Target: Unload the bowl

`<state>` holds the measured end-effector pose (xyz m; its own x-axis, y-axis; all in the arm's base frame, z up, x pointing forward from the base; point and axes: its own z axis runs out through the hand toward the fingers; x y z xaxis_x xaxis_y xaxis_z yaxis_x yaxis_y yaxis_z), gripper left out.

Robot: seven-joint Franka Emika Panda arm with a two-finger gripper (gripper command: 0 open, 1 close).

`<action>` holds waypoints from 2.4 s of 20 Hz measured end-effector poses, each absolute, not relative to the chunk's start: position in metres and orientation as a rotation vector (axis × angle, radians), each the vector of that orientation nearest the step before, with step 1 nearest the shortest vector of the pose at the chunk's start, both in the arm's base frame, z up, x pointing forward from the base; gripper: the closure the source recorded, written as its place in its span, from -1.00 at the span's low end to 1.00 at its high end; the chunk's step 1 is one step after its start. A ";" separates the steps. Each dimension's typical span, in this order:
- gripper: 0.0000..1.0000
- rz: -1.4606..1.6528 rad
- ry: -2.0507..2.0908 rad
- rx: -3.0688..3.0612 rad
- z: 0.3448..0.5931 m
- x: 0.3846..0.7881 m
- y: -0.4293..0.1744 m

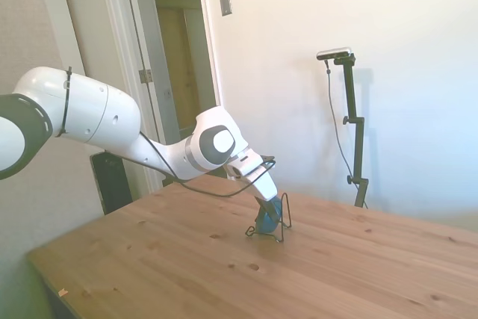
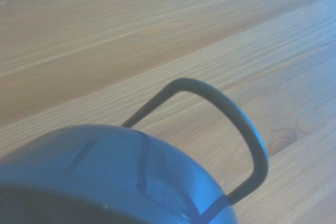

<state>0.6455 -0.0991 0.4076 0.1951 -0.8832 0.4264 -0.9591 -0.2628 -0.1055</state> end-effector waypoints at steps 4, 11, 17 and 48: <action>1.00 0.616 -1.786 2.278 0.412 0.644 -0.098; 1.00 0.639 -1.782 2.312 0.436 0.629 -0.079; 1.00 0.635 -1.802 2.514 0.454 0.591 -0.014; -1.00 -0.426 -1.829 2.915 0.340 0.462 -0.108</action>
